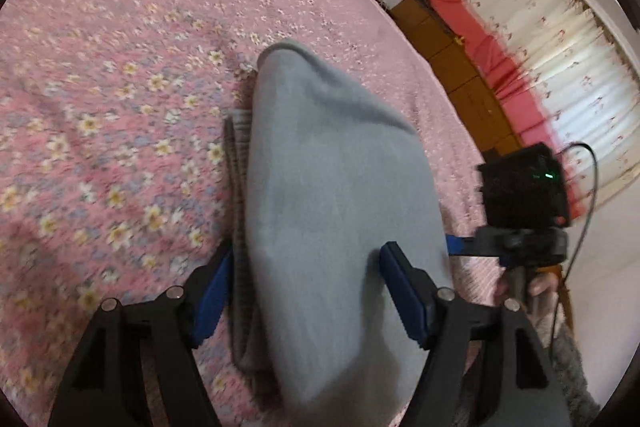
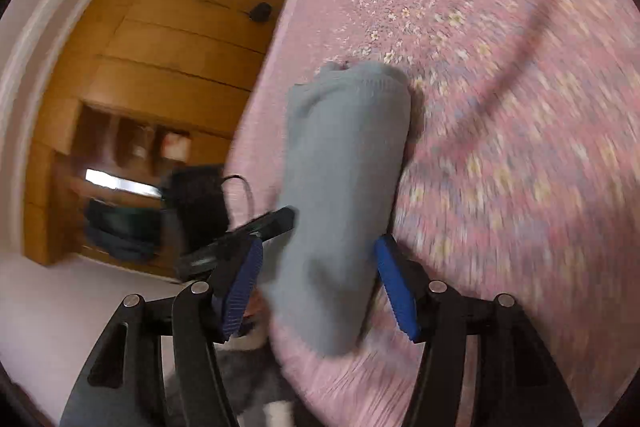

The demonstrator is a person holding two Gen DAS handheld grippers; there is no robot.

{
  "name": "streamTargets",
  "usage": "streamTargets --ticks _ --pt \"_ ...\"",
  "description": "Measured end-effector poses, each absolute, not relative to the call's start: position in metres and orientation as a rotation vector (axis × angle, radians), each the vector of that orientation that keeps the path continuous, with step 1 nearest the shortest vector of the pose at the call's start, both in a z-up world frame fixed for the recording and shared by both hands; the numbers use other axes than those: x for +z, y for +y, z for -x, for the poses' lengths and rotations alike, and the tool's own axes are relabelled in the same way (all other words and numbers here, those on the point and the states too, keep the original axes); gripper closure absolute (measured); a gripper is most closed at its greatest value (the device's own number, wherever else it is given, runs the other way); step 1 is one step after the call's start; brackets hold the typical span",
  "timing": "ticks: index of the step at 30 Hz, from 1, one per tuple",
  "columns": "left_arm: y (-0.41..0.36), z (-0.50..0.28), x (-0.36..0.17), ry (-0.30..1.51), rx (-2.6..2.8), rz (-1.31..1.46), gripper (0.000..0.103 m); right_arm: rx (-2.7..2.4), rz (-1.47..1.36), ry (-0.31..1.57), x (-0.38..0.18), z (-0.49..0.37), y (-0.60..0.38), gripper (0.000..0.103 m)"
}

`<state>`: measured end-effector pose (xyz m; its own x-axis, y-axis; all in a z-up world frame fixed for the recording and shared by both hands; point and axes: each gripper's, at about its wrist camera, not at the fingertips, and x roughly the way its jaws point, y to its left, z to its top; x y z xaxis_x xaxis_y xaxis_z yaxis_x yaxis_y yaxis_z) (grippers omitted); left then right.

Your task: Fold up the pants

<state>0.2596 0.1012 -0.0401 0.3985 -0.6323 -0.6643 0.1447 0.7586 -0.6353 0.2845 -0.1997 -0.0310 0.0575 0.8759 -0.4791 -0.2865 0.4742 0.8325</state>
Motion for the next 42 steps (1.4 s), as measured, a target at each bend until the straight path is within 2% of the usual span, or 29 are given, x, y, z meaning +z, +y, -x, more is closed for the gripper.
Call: streamTargets --ticks 6,8,9,10,11,14,22,24,28,31,33,37,41,42 --pt "0.098 -0.276 -0.047 1.038 -0.588 0.546 0.029 0.979 -0.594 1.197 -0.046 -0.298 -0.163 0.042" --pt "0.100 -0.285 -0.048 1.052 -0.608 0.563 0.045 0.968 -0.590 1.194 -0.047 -0.299 -0.154 0.044" --pt "0.106 -0.286 -0.048 1.058 -0.624 0.607 0.052 0.969 -0.583 1.203 -0.047 -0.299 -0.153 0.047" --pt "0.112 -0.286 -0.047 1.059 -0.630 0.656 0.063 0.961 -0.548 1.210 -0.045 -0.299 -0.150 0.053" --pt "0.115 -0.282 -0.045 1.058 -0.634 0.688 0.067 0.956 -0.510 1.211 -0.043 -0.298 -0.148 0.069" --pt "0.120 -0.264 -0.032 1.036 -0.640 0.692 0.070 0.998 -0.500 1.222 -0.027 -0.287 -0.147 0.074" --pt "0.069 -0.235 -0.009 1.102 -0.625 0.635 0.069 0.962 -0.455 1.321 -0.013 -0.256 -0.185 0.073" --pt "0.056 -0.238 -0.017 1.105 -0.601 0.596 0.069 0.924 -0.441 1.328 -0.022 -0.257 -0.197 0.069" --pt "0.043 -0.235 -0.018 1.087 -0.514 0.500 0.056 0.899 -0.375 1.348 -0.032 -0.267 -0.195 0.064" --pt "0.042 -0.224 0.003 1.043 -0.425 0.355 0.042 0.868 -0.272 1.293 -0.013 -0.259 -0.209 0.048" --pt "0.045 -0.211 0.021 0.973 -0.353 0.246 0.037 0.778 -0.128 1.220 0.008 -0.246 -0.211 0.029" --pt "0.051 -0.178 0.053 0.839 -0.260 0.133 0.037 0.550 -0.057 1.079 0.043 -0.221 -0.234 0.028" --pt "0.033 -0.151 0.058 0.783 -0.271 0.122 0.037 0.580 -0.256 0.959 0.060 -0.186 -0.240 0.029" --pt "0.020 -0.154 0.056 0.784 -0.280 0.136 0.037 0.583 -0.293 0.933 0.062 -0.178 -0.239 0.035"
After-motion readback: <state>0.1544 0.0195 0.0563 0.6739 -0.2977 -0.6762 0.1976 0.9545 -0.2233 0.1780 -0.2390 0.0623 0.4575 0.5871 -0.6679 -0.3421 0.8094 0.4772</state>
